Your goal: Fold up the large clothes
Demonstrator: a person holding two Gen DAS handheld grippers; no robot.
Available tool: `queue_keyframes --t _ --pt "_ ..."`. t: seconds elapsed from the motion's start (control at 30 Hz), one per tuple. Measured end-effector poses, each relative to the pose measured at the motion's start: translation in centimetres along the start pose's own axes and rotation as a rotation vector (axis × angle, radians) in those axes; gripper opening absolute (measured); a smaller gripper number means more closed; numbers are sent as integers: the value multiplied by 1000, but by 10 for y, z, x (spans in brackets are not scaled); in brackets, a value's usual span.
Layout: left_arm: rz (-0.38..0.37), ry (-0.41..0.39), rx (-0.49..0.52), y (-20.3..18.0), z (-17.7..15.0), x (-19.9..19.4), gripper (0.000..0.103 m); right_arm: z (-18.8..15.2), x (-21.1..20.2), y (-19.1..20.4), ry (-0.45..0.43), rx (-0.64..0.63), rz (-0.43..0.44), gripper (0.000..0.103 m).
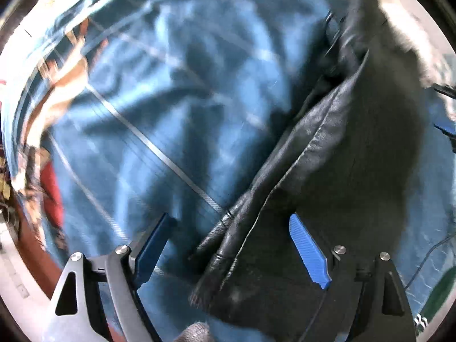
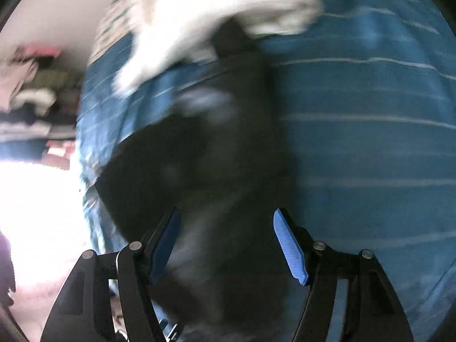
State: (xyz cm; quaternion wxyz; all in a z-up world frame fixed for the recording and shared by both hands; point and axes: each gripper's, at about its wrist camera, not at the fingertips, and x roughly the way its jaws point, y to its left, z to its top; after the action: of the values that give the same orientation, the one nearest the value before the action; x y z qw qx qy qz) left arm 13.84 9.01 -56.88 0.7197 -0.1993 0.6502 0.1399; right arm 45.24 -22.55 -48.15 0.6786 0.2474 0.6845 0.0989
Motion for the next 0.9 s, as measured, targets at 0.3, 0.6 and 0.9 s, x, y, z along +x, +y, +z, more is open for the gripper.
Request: queue_keyframes --t 0.3,0.6,0.9 --pt "13 -4 -21 -5 5 11 94 49 83 -49 94 -27 403 32" --pt "98 -47 12 -4 57 -35 94 -68 -22 -150 -138 458 527 10" --pt "76 -91 -6 2 63 -77 94 -252 -98 -284 -125 652 118 52"
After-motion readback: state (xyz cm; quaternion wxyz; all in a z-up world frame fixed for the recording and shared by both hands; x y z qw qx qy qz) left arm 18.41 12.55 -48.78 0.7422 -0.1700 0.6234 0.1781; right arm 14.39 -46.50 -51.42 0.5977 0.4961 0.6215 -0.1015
